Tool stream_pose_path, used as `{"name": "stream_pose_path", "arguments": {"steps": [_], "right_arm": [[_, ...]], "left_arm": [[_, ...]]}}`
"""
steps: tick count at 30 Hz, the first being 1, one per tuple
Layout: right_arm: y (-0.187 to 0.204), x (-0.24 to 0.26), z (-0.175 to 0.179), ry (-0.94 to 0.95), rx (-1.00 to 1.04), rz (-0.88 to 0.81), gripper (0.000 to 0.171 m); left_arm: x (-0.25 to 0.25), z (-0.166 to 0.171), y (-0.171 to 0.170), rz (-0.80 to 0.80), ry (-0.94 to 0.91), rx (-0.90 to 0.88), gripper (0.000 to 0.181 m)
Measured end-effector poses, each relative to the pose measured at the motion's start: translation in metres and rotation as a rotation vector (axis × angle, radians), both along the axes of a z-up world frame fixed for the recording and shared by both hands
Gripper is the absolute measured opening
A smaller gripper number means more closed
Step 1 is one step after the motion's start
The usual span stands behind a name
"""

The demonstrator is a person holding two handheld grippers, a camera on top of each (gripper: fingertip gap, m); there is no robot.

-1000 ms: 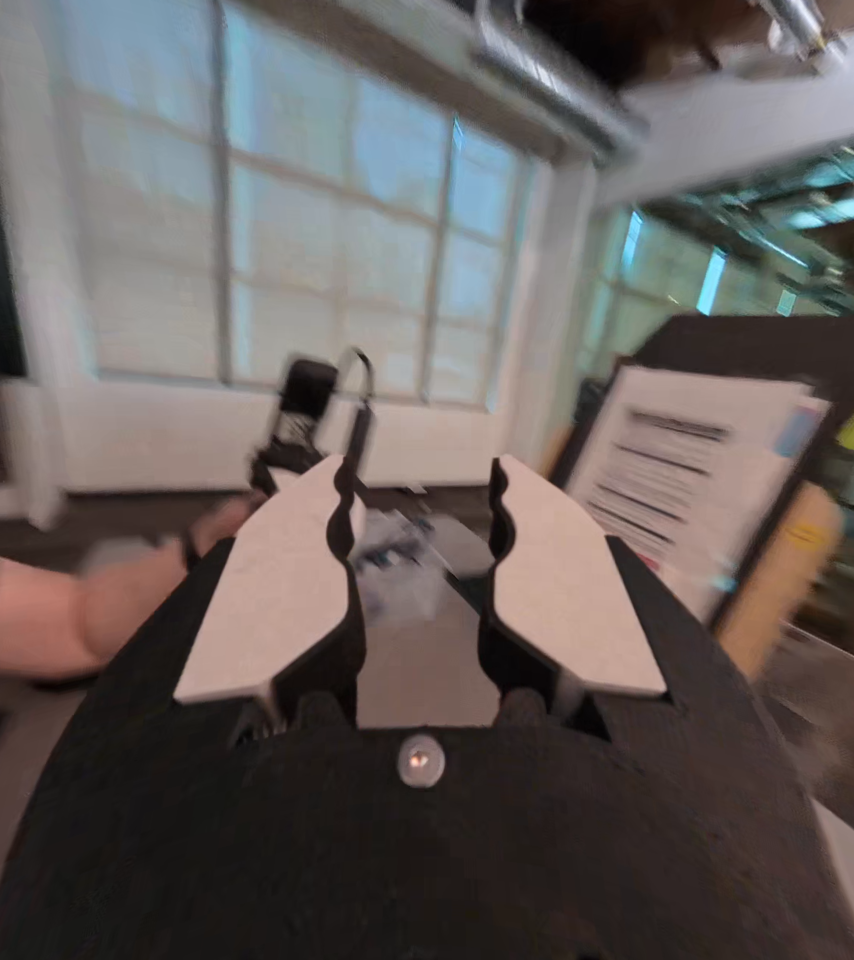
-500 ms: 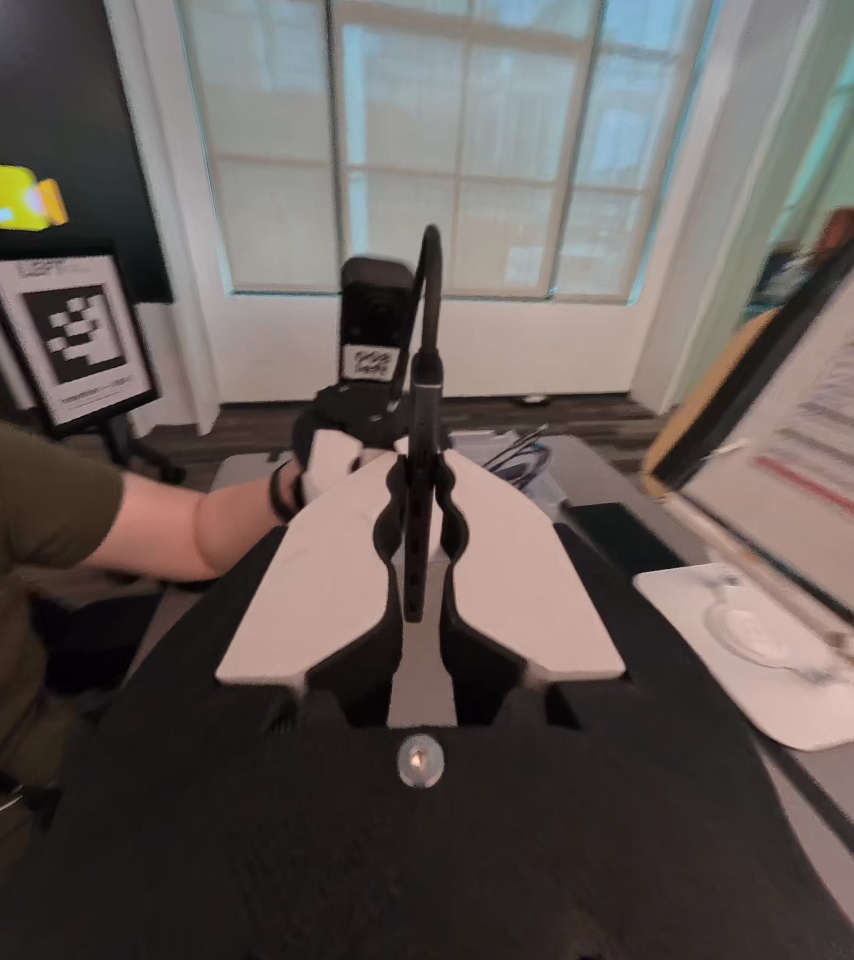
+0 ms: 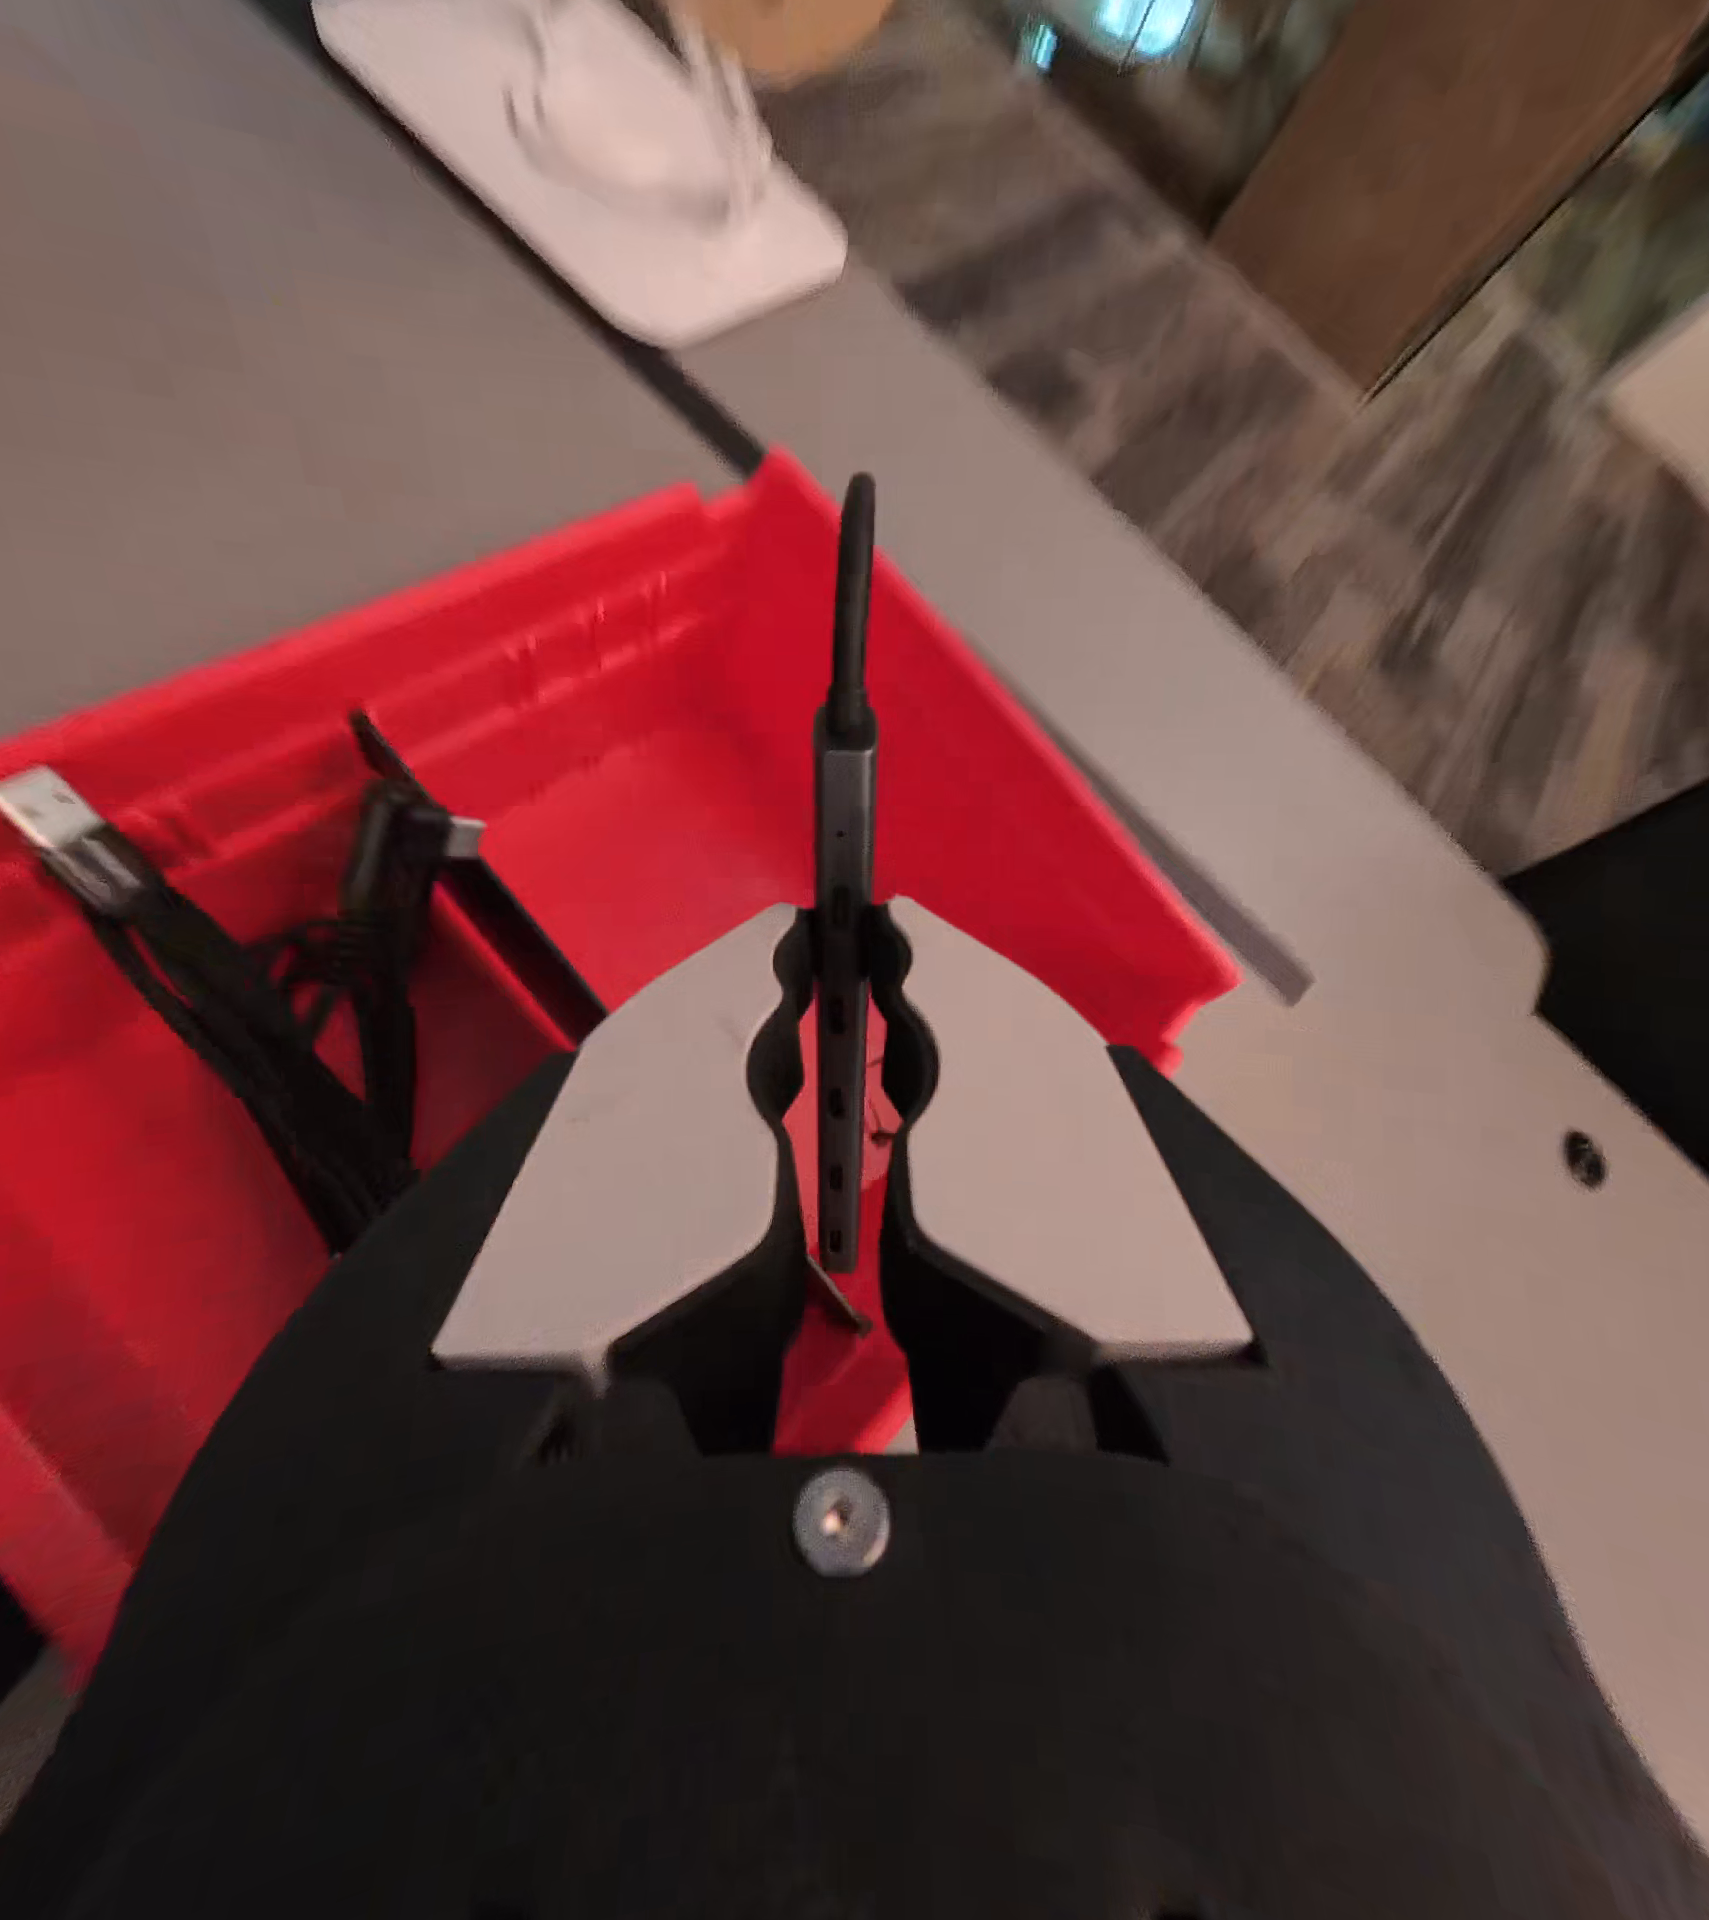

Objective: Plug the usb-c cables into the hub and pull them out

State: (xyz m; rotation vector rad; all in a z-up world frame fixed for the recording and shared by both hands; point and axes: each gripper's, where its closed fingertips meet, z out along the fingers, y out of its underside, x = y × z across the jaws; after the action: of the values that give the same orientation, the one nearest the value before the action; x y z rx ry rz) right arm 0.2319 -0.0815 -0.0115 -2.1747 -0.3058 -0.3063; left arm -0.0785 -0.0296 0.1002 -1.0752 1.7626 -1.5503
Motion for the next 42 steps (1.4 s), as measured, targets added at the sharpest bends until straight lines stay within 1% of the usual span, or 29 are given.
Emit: {"name": "stream_pose_path", "arguments": {"steps": [3, 6, 8, 10, 13, 16, 18, 20, 24, 26, 28, 30, 32, 33, 34, 36, 39, 40, 42], "right_arm": [[0.023, -0.005, -0.041, 0.02, -0.134, 0.038, 0.011], [0.044, -0.004, -0.073, -0.031, -0.242, 0.025, 0.011], [0.05, -0.001, -0.087, -0.055, -0.295, -0.003, 0.012], [0.048, -0.003, -0.093, -0.024, -0.332, -0.013, 0.013], [0.043, 0.006, -0.081, 0.02, -0.278, -0.078, 0.022], [0.034, 0.004, -0.057, 0.057, -0.183, -0.067, 0.032], [0.025, 0.006, -0.039, 0.051, -0.136, -0.079, 0.033], [0.015, 0.009, -0.024, 0.023, -0.107, -0.108, 0.033], [0.002, 0.01, 0.003, -0.067, -0.071, -0.154, 0.034], [0.001, 0.008, 0.017, -0.117, -0.046, -0.176, 0.034], [0.004, 0.003, 0.031, -0.165, -0.015, -0.19, 0.034], [0.009, -0.005, 0.043, -0.201, 0.02, -0.181, 0.034], [0.015, -0.014, 0.052, -0.224, 0.047, -0.163, 0.034], [0.017, -0.019, 0.055, -0.231, 0.054, -0.153, 0.034], [0.019, -0.023, 0.056, -0.236, 0.057, -0.141, 0.034], [0.022, -0.03, 0.056, -0.246, 0.056, -0.114, 0.034], [0.026, -0.038, 0.055, -0.241, 0.06, -0.08, 0.034], [0.026, -0.038, 0.055, -0.238, 0.06, -0.076, 0.034], [0.027, -0.039, 0.054, -0.238, 0.06, -0.07, 0.034]], "left_arm": [[0.002, -0.007, 0.0, -0.005, 0.027, 0.009, 0.044], [0.004, -0.011, 0.0, -0.008, 0.049, 0.014, 0.045], [0.003, -0.011, 0.002, -0.005, 0.058, 0.016, 0.046], [0.001, -0.008, 0.006, 0.009, 0.053, 0.018, 0.046], [-0.009, 0.002, 0.019, 0.048, 0.043, 0.029, 0.049], [-0.027, 0.021, 0.041, 0.121, 0.006, 0.033, 0.051], [-0.042, 0.033, 0.059, 0.184, -0.016, 0.025, 0.052], [-0.059, 0.041, 0.085, 0.293, -0.018, 0.034, 0.052], [-0.1, 0.039, 0.155, 0.607, 0.037, 0.1, 0.055], [-0.124, 0.027, 0.192, 0.776, 0.108, 0.124, 0.055], [-0.148, 0.006, 0.225, 0.905, 0.225, 0.141, 0.055], [-0.169, -0.02, 0.253, 0.995, 0.353, 0.186, 0.055], [-0.184, -0.049, 0.278, 1.05, 0.484, 0.256, 0.055], [-0.187, -0.065, 0.287, 1.049, 0.544, 0.278, 0.055], [-0.186, -0.083, 0.29, 1.009, 0.596, 0.285, 0.058], [-0.181, -0.113, 0.298, 0.923, 0.669, 0.329, 0.071], [-0.185, -0.147, 0.321, 0.938, 0.758, 0.41, 0.069], [-0.182, -0.153, 0.325, 0.931, 0.762, 0.43, 0.069], [-0.176, -0.161, 0.331, 0.925, 0.742, 0.468, 0.062]]}}
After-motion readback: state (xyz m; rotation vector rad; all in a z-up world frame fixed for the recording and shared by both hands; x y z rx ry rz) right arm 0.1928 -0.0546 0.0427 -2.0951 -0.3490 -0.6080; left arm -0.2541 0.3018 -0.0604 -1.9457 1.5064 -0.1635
